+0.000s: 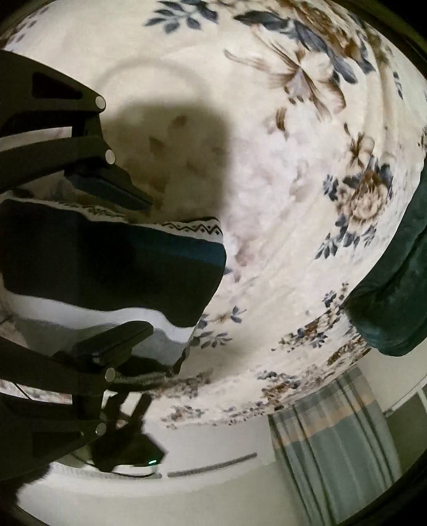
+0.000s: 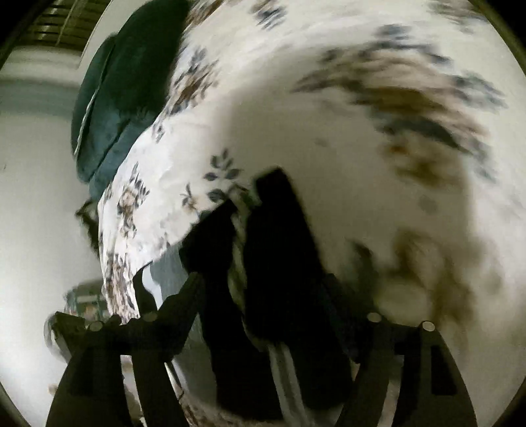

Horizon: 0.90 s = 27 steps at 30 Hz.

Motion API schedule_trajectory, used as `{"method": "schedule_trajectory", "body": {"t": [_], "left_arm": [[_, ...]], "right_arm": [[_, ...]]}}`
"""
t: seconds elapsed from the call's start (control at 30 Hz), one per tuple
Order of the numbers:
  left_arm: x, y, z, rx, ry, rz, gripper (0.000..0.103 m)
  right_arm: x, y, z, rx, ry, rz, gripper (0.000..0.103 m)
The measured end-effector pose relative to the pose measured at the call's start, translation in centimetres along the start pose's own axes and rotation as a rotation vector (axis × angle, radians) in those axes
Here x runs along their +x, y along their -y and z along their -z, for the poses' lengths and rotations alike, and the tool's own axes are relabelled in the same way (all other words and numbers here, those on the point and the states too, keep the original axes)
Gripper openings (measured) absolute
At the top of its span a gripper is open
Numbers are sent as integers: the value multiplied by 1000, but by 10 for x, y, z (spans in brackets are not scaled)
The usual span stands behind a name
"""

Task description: Fold small clothes

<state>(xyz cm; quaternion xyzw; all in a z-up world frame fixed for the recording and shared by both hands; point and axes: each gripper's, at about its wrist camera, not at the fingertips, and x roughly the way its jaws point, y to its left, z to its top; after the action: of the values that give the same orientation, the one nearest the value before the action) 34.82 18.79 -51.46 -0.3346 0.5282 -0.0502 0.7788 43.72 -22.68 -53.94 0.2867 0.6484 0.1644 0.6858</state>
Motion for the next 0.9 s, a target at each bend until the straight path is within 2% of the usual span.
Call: {"method": "schedule_trajectory", "body": {"t": [0.03, 0.1, 0.13, 0.2, 0.3, 0.4, 0.47, 0.5, 0.57, 0.6, 0.63, 0.67, 0.73, 0.8, 0.9], "left_arm": [[4, 1, -2, 13, -4, -5, 68], [8, 3, -5, 41, -8, -14, 68], [9, 3, -6, 56, -10, -20, 68], [24, 8, -16, 66, -18, -19, 68], [42, 7, -32, 32, -24, 5, 68], [57, 0, -47, -22, -27, 25, 68], [62, -5, -55, -48, -29, 24, 68], [62, -5, -56, -53, -30, 19, 68], [56, -4, -59, -44, -24, 11, 68], [50, -3, -57, -30, -16, 5, 68], [41, -1, -54, -16, -7, 3, 68], [27, 0, -46, 7, 12, -15, 68], [7, 0, -30, 34, 35, -73, 68], [-18, -4, 1, 45, 58, -143, 68], [-36, -17, 49, 30, 44, -230, 68]], "right_arm": [[14, 0, -9, -5, -38, -16, 74], [21, -2, -12, -50, -18, 25, 26], [20, -7, -12, -77, 12, 63, 6], [-1, -13, -7, -93, 94, 59, 5], [-27, -27, -15, -117, 166, 50, 5], [-34, -26, -29, -108, 183, 79, 5], [-23, -21, -42, -104, 153, 117, 5], [-10, -15, -48, -99, 106, 148, 5], [6, -2, -54, -55, 9, 157, 7], [9, 6, -53, -19, -27, 132, 11], [6, 11, -49, 1, -29, 104, 22], [-2, 15, -43, 16, -22, 74, 38], [-21, 28, -24, 56, -10, 37, 57], [-37, 42, 3, 92, -10, 9, 59], [-41, 60, 44, 154, -41, 9, 65]]}}
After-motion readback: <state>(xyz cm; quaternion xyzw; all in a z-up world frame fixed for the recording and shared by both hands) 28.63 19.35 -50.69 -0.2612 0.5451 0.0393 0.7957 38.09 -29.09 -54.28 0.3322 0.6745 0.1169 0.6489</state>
